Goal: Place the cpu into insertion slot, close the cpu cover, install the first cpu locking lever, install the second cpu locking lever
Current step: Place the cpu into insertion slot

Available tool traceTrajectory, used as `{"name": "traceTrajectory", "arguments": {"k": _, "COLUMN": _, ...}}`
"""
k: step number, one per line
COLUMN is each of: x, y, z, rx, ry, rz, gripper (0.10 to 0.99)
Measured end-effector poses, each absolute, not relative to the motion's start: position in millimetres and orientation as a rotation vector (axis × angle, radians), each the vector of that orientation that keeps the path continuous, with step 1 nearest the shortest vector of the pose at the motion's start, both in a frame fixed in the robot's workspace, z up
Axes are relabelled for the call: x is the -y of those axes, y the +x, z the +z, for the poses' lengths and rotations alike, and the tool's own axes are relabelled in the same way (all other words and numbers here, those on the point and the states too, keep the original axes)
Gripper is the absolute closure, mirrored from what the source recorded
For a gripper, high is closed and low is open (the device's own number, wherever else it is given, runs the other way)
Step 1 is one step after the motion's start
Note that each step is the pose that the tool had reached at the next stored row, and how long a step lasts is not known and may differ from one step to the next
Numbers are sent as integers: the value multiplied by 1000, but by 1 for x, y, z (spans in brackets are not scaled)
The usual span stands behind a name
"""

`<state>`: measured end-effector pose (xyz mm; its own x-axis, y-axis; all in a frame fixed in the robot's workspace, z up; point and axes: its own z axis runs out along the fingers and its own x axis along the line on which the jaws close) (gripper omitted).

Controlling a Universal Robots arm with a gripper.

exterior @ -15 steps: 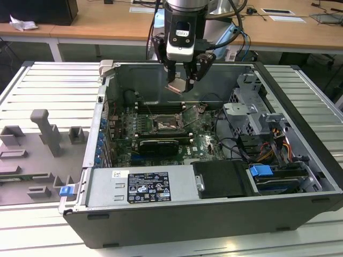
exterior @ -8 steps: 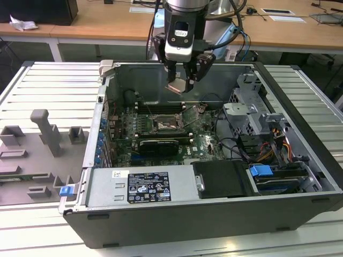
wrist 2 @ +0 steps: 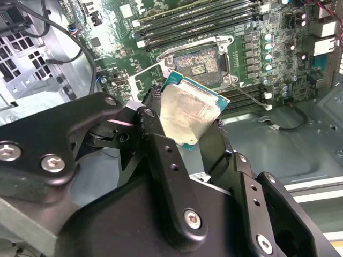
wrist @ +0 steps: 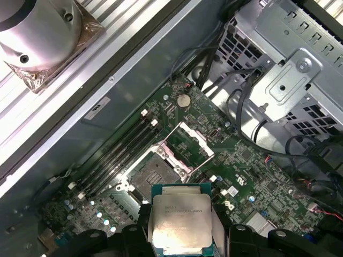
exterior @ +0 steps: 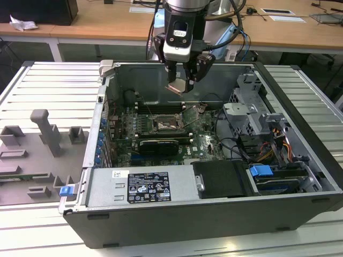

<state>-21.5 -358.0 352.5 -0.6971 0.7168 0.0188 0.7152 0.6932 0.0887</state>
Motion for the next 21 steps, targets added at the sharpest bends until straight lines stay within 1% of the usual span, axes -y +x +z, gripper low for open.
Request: {"name": "traceTrajectory", "arguments": {"k": 21, "x": 358, "y": -21, "z": 351, "rx": -2827, "ry": 1316, "rz": 138, "gripper": 557}}
